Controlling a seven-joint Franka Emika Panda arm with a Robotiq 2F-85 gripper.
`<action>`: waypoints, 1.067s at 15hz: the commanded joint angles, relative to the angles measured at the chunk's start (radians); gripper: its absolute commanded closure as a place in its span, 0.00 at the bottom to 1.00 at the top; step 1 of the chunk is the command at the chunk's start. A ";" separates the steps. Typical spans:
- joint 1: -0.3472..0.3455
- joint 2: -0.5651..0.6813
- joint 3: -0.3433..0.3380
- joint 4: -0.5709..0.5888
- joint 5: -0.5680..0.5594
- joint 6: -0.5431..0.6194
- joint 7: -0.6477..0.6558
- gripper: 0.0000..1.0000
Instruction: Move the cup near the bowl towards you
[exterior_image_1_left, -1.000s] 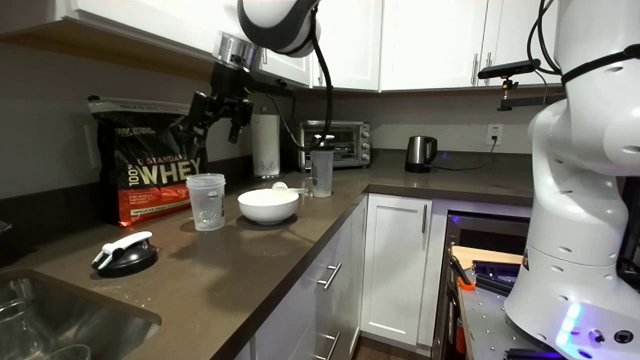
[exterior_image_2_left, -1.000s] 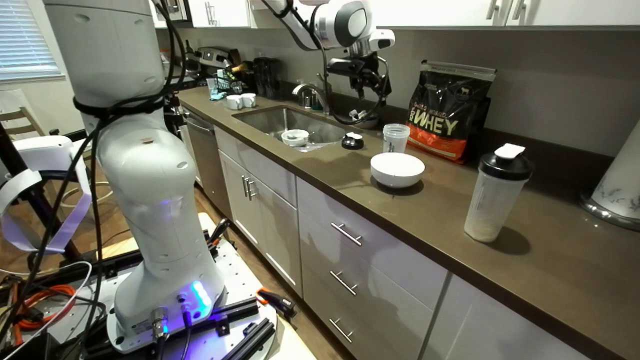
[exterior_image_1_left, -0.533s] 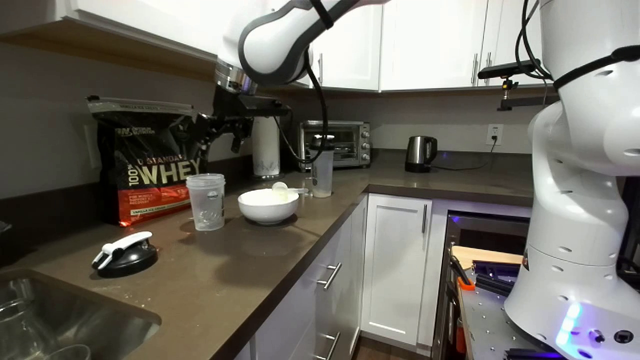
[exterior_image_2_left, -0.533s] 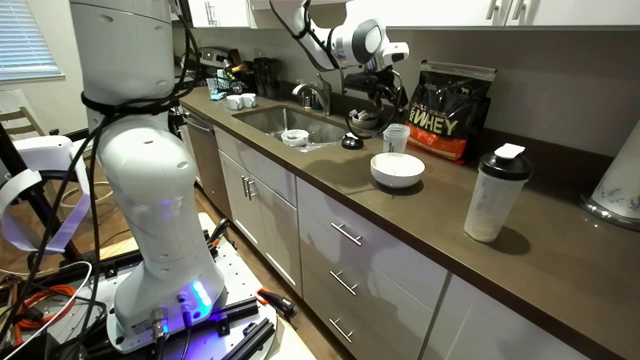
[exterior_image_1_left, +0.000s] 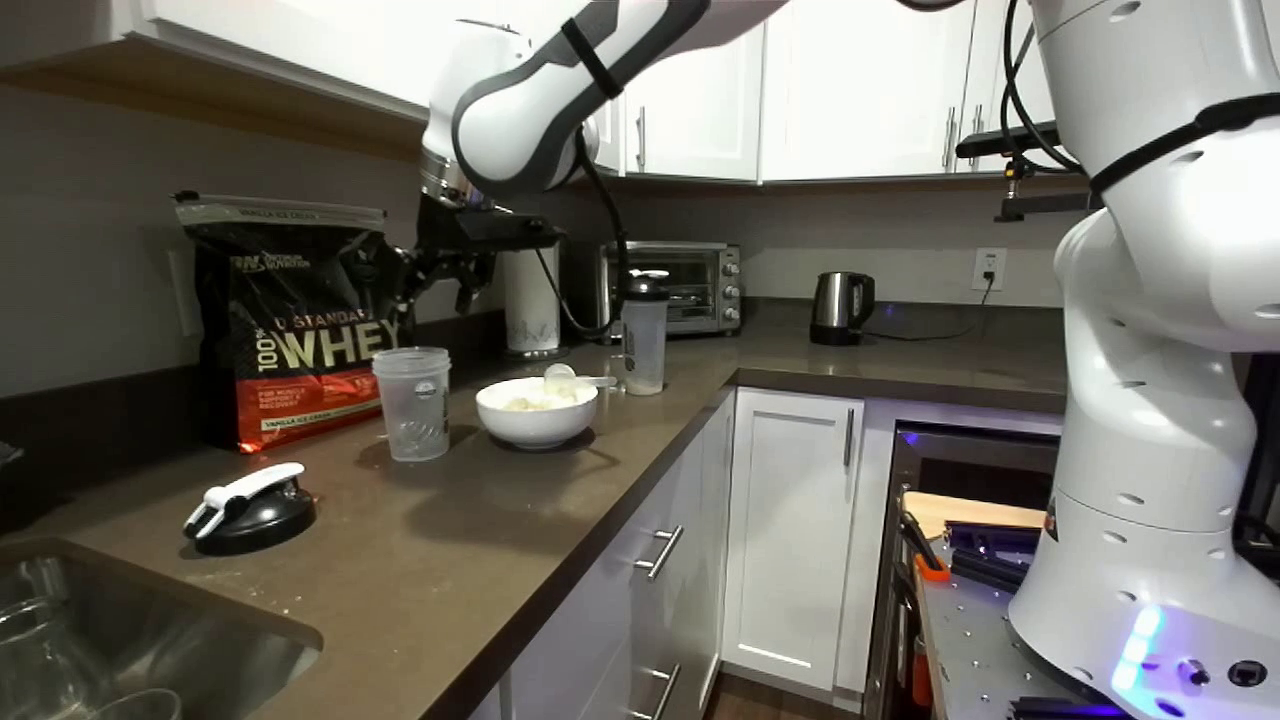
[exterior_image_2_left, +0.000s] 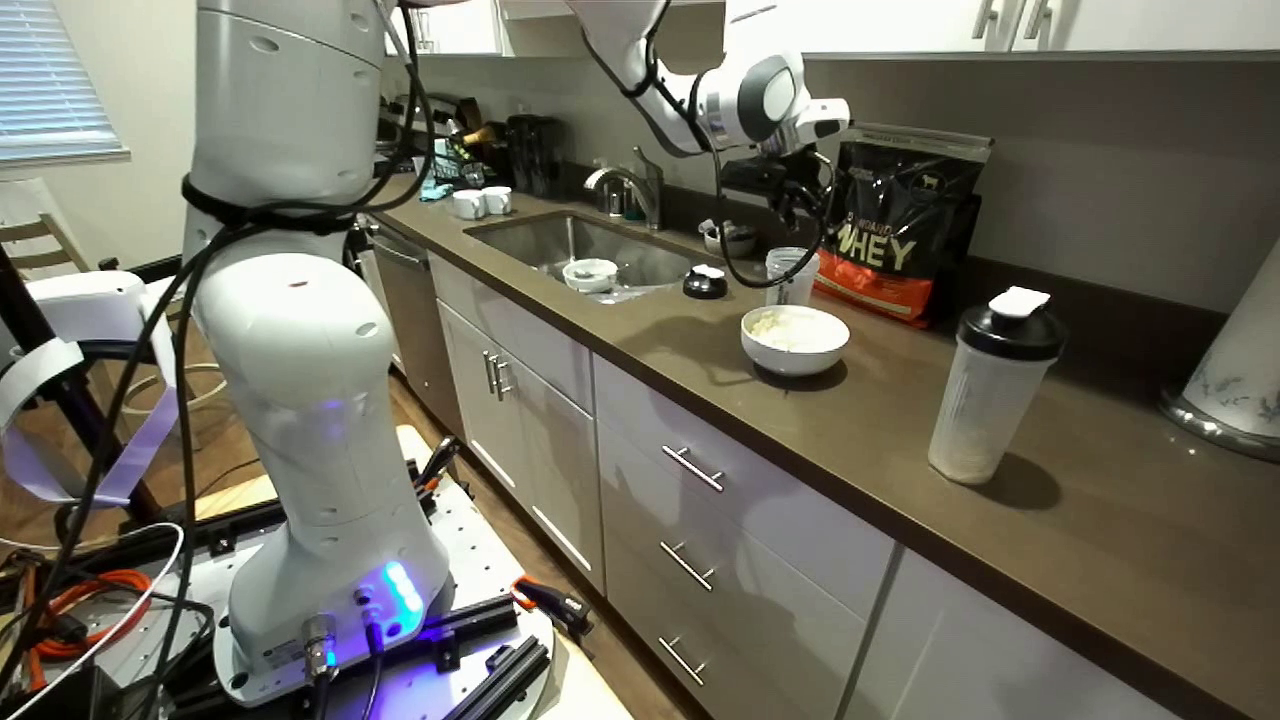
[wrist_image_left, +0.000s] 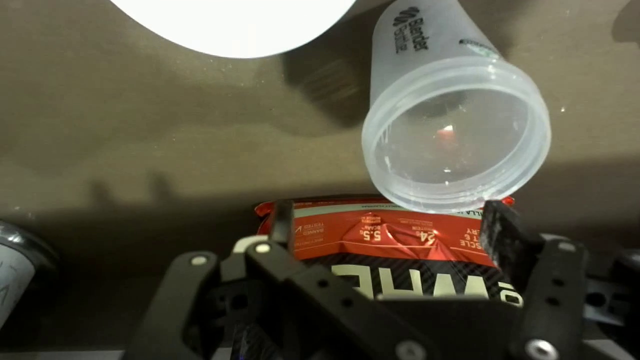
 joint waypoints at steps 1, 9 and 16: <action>0.017 0.044 -0.013 0.063 0.017 -0.051 0.005 0.07; 0.014 0.075 -0.014 0.069 0.022 -0.097 0.000 0.47; 0.010 0.099 -0.005 0.069 0.059 -0.108 -0.010 0.60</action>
